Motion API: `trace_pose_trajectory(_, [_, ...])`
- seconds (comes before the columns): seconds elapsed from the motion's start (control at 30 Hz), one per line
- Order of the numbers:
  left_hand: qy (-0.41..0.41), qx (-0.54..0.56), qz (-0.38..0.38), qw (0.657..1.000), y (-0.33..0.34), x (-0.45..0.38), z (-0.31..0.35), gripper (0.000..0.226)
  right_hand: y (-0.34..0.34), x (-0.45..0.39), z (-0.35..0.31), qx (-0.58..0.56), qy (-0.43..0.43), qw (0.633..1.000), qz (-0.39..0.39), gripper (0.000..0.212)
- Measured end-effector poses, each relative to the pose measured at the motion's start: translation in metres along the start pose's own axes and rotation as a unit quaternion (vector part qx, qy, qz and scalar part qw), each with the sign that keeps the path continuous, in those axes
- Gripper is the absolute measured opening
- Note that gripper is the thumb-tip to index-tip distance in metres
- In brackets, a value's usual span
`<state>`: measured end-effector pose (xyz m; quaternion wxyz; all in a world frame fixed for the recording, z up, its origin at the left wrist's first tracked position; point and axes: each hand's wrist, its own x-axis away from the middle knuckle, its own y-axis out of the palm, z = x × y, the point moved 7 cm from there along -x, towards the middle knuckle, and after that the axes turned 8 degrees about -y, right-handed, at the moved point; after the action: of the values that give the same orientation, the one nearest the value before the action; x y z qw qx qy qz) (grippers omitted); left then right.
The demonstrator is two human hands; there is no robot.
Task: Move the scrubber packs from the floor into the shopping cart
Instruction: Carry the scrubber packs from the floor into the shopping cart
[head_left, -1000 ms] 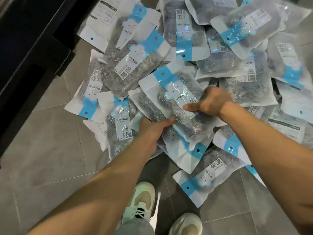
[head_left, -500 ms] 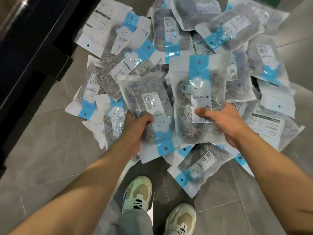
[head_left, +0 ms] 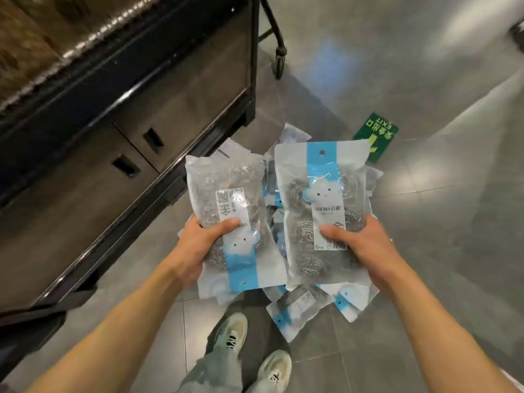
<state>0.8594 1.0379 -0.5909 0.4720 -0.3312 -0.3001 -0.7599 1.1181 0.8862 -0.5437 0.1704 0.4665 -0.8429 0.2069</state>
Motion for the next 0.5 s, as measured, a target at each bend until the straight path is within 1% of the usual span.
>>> trace_pose_trajectory(0.1, [0.072, -0.041, -0.018, 0.996, 0.000, 0.106, 0.106, 0.056, -0.009, 0.058, -0.125, 0.016, -0.061, 0.998, -0.013, 0.033])
trace_pose_trajectory(0.17, [0.136, -0.086, -0.024, 0.987, 0.000, 0.181, 0.168, 0.051, -0.016, 0.103, -0.199, 0.007, -0.109, 0.994, -0.002, 0.033])
trace_pose_trajectory(0.23, [0.193, -0.102, -0.020, 0.976, -0.002, 0.248, 0.216, 0.043, -0.025, 0.149, -0.260, -0.015, -0.156, 0.987, 0.020, 0.030])
trace_pose_trajectory(0.3, [0.232, -0.107, -0.016, 0.967, -0.005, 0.308, 0.241, 0.041, -0.031, 0.196, -0.301, -0.036, -0.197, 0.979, 0.031, 0.030])
trace_pose_trajectory(0.37, [0.266, -0.096, -0.011, 0.959, -0.006, 0.363, 0.252, 0.037, -0.034, 0.238, -0.328, -0.043, -0.233, 0.971, 0.038, 0.029])
trace_pose_trajectory(0.47, [0.301, -0.069, 0.000, 0.951, -0.006, 0.429, 0.249, 0.037, -0.039, 0.285, -0.352, -0.046, -0.270, 0.961, 0.038, 0.020])
trace_pose_trajectory(0.5, [0.309, -0.061, 0.007, 0.949, -0.006, 0.448, 0.244, 0.038, -0.040, 0.299, -0.357, -0.048, -0.280, 0.958, 0.030, 0.024])
